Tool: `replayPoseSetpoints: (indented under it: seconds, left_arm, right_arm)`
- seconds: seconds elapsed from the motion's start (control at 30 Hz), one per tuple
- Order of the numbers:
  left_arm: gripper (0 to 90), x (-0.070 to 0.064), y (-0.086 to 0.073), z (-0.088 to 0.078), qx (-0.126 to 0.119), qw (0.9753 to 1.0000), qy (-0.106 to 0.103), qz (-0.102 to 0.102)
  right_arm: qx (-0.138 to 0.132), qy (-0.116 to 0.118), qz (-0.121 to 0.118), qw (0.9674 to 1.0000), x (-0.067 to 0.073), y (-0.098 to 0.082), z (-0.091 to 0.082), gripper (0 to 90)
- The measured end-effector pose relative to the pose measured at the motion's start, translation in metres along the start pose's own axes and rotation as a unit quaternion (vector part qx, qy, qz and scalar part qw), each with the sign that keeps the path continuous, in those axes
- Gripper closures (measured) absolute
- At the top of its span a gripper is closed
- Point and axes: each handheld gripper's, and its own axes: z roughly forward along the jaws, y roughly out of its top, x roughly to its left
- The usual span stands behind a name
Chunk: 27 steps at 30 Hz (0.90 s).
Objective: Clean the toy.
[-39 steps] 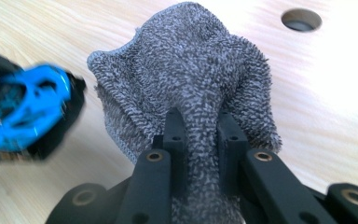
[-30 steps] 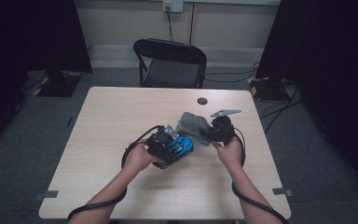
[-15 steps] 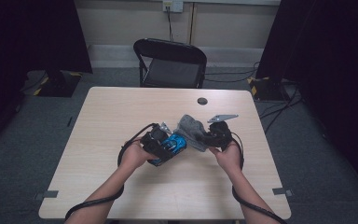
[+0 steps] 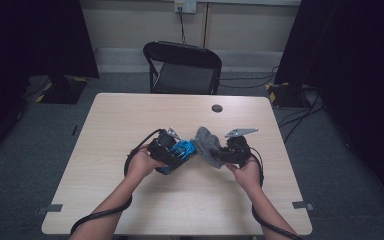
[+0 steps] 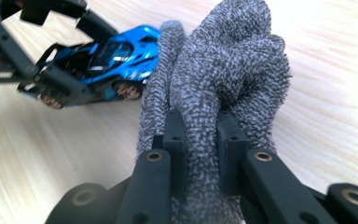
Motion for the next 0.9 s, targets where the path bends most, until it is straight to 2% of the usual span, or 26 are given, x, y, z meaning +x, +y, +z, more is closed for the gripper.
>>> replayPoseSetpoints:
  seconds: [0.33, 0.5, 0.57, 0.67, 0.73, 0.9]
  left_arm:
    - [28.1, 0.013, -0.003, 0.000, -0.003, 0.9997, 0.013, -0.022]
    - [28.2, 0.016, -0.005, -0.004, -0.004, 0.9997, 0.014, -0.021]
    - [28.2, 0.016, -0.006, -0.006, -0.007, 0.9997, 0.015, -0.020]
    - [28.2, 0.014, -0.006, -0.009, -0.010, 0.9997, 0.013, -0.018]
    - [28.1, 0.013, -0.005, -0.012, -0.010, 0.9998, 0.012, -0.012]
    - [28.1, 0.005, -0.002, -0.015, -0.016, 0.9999, 0.005, 0.001]
  right_arm:
    - [0.008, 0.014, -0.009, 0.9998, 0.006, -0.008, -0.002, 77.5]
    - [0.012, 0.016, -0.012, 0.9997, 0.008, -0.012, -0.006, 77.4]
    - [0.013, 0.011, -0.011, 0.9998, 0.005, -0.014, -0.009, 77.5]
    - [0.010, 0.001, 0.004, 0.9999, -0.005, -0.017, -0.014, 77.4]
    - [0.003, -0.013, 0.019, 0.9997, -0.015, -0.018, -0.020, 77.4]
    - [-0.005, -0.032, 0.036, 0.9988, -0.029, -0.014, -0.027, 77.4]
